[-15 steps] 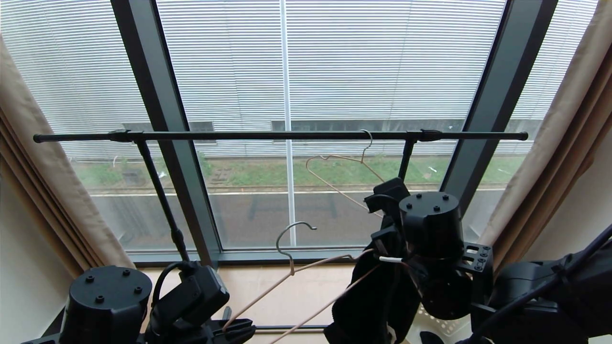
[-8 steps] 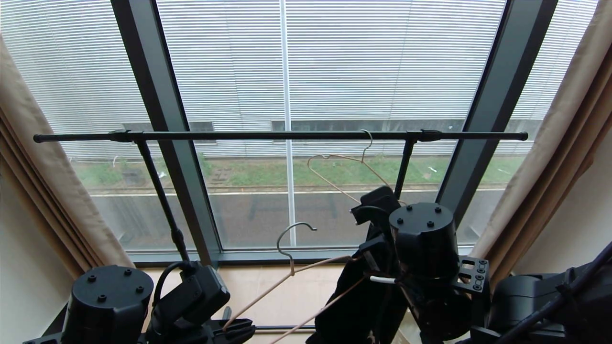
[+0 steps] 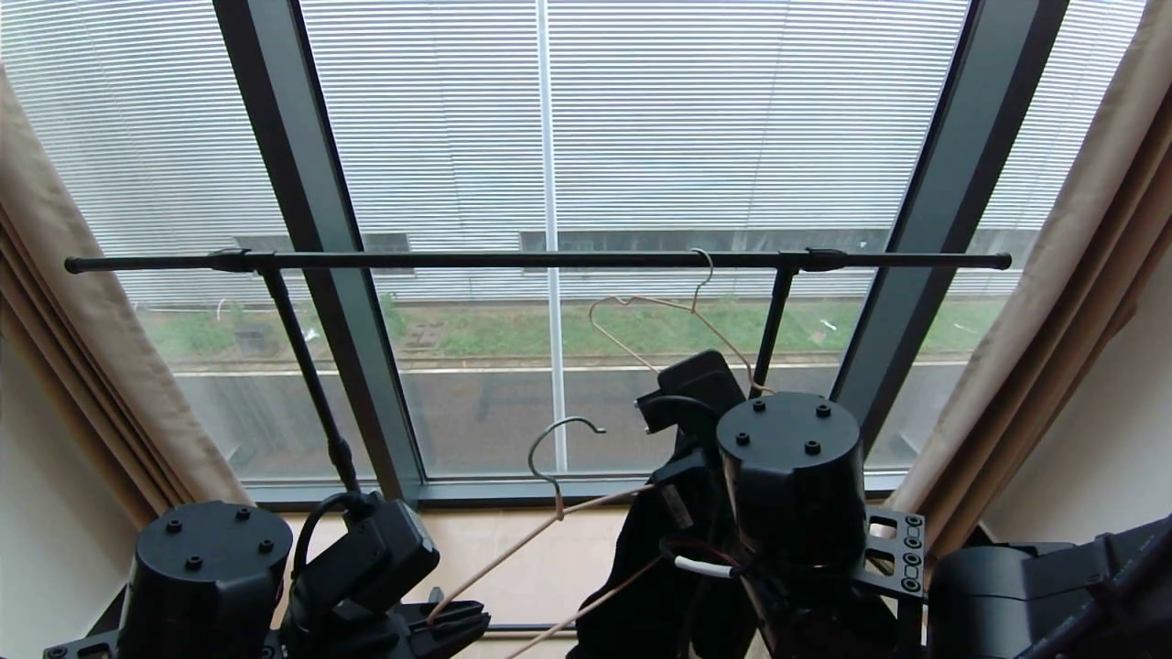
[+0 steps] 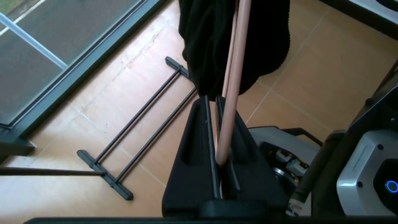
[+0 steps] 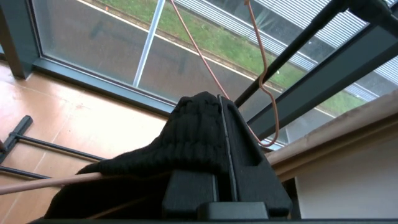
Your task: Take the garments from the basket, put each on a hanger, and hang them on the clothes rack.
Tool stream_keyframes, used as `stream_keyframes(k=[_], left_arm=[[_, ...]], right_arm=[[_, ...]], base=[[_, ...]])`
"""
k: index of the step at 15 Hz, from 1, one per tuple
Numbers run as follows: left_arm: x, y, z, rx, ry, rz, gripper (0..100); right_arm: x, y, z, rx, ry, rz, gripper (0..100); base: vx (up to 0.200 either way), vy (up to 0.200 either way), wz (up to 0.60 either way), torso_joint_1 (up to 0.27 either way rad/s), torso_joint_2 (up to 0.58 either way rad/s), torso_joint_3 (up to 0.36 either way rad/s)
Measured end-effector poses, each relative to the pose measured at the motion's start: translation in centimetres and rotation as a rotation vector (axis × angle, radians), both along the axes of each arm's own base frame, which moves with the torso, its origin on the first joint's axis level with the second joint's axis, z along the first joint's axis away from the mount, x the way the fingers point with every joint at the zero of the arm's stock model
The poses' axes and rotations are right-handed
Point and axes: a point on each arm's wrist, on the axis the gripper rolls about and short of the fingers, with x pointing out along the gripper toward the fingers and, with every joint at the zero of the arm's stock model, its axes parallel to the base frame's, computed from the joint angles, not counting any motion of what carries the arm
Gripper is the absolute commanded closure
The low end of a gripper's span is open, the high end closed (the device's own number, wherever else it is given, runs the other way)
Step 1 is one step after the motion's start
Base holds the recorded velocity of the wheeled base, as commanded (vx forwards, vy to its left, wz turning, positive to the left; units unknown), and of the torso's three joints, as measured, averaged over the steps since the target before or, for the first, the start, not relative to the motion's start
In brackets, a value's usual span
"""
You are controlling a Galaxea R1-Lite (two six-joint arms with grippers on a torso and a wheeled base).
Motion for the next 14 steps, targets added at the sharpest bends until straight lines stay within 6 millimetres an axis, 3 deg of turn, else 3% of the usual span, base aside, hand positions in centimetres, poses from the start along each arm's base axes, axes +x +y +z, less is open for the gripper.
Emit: stream_keyframes(k=[8, 14], left_arm=[[0.1, 0.0, 0.0, -0.013, 0.002, 0.016, 100], [0.2, 0.0, -0.1, -0.012, 0.005, 0.016, 100]], right_arm=[[-2.6, 3.2, 2.0, 0.09, -0.051, 0.119, 100], [-4.6, 5.3, 2.1, 0.144, -0.077, 0.196, 100]], base=[[0.0, 0.0, 0.0, 0.0, 0.0, 0.0], [0.0, 0.0, 0.0, 0.0, 0.0, 0.0]])
